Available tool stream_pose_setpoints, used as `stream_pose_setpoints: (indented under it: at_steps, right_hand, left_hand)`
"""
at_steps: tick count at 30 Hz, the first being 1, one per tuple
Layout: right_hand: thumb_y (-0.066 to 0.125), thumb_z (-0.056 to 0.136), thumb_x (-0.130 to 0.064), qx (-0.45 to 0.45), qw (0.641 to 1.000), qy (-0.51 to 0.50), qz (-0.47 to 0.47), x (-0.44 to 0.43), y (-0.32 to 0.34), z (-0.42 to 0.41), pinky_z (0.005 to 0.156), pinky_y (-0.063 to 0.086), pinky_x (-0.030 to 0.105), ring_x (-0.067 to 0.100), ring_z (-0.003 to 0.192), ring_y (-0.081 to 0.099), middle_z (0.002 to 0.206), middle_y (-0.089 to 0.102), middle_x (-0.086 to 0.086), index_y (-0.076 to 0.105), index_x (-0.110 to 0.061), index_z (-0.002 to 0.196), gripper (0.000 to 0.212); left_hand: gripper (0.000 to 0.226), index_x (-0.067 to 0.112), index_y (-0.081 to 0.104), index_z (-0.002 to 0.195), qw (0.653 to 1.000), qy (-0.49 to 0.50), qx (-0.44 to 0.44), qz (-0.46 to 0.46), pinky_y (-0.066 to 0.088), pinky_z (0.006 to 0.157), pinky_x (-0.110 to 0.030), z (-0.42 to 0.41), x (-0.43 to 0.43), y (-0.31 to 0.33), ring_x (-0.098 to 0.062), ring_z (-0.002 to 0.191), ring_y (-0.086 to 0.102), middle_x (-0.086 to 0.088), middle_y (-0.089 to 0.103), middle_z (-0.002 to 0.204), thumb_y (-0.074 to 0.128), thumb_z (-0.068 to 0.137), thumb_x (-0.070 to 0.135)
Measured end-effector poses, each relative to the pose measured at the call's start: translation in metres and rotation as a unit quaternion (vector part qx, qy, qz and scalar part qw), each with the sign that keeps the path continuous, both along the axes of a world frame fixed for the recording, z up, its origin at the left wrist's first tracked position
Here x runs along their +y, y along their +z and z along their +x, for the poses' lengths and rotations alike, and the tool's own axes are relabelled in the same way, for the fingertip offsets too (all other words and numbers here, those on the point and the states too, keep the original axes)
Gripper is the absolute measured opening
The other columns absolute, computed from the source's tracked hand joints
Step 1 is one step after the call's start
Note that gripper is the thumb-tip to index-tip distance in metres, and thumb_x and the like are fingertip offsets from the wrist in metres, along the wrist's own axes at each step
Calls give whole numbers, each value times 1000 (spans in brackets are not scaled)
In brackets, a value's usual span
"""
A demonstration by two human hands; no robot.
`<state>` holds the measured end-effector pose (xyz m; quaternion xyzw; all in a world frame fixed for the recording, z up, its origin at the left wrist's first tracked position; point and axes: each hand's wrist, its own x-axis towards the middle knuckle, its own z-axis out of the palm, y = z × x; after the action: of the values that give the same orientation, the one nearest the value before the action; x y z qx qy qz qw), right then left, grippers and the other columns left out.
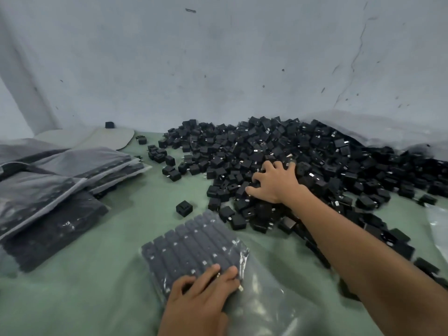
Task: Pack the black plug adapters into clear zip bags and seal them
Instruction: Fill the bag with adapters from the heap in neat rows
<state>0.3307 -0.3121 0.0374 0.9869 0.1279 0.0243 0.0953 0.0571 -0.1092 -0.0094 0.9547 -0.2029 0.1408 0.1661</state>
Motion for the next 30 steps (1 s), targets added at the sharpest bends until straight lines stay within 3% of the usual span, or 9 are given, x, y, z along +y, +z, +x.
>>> stream_pose_setpoints:
  at_steps: [3,7,11,17,19,21,23,26,30]
  right_hand:
    - [20,82,-78,-23,1000,12,9,-28,1,-40,105,21,67,35,133,33,143,38,6,55,-42,128,68]
    - [25,84,-71,-68,997,29,7,-66,-3,-100,106,28,62,30,130,40,139,43,3,56,-43,127,60]
    - [28,86,-65,-84,996,22,14,-99,-11,-155,108,30,55,26,134,34,139,44,0,61,-41,120,54]
    - [26,101,-61,-28,996,-36,77,-141,-23,-223,121,9,57,25,152,5,162,20,-3,46,-46,139,46]
    - [28,102,-57,-58,990,-56,118,-140,-16,-243,122,5,55,26,153,0,165,14,-3,42,-45,144,46]
    - [45,102,-44,-153,966,-66,196,-134,-12,-270,119,21,50,33,147,23,155,36,2,55,-36,137,37]
    - [63,95,-27,-242,927,-66,280,-127,-19,-302,98,42,38,30,118,52,122,59,1,69,-25,115,21]
    - [64,93,-37,-178,927,-105,314,-115,-42,-342,79,41,27,17,98,53,101,51,-8,67,-29,109,19]
    - [64,88,-49,-103,945,-137,280,-107,-60,-351,87,44,29,17,103,47,109,49,-6,59,-30,122,39]
  left_hand:
    - [50,38,75,90,1000,22,3,0,34,82,-27,-2,-2,4,-1,108,66,27,67,117,39,59,24]
    - [52,40,72,99,998,35,55,0,32,86,-25,-8,-2,8,0,116,61,28,64,123,61,53,20]
    - [51,46,51,128,996,48,69,12,19,110,-27,-7,0,-2,14,139,20,40,30,146,46,84,22]
    - [52,47,37,139,996,65,57,22,13,113,-26,-6,-1,-7,10,144,15,32,30,153,40,92,24]
    - [52,46,38,140,996,67,51,19,13,113,-27,-7,-1,-8,8,144,17,30,32,153,40,94,23]
    - [50,44,43,138,997,61,48,9,14,113,-29,-6,0,-8,6,144,21,29,35,152,42,94,21]
    - [47,42,48,134,997,58,44,-2,15,112,-30,-6,-1,-9,4,144,25,29,37,151,44,93,19]
    - [46,41,51,130,997,60,38,-5,18,111,-32,-5,-2,-11,2,143,30,27,40,149,46,91,17]
    - [45,42,50,128,997,63,38,6,19,112,-33,-4,-2,-13,2,143,28,28,40,149,46,90,17]
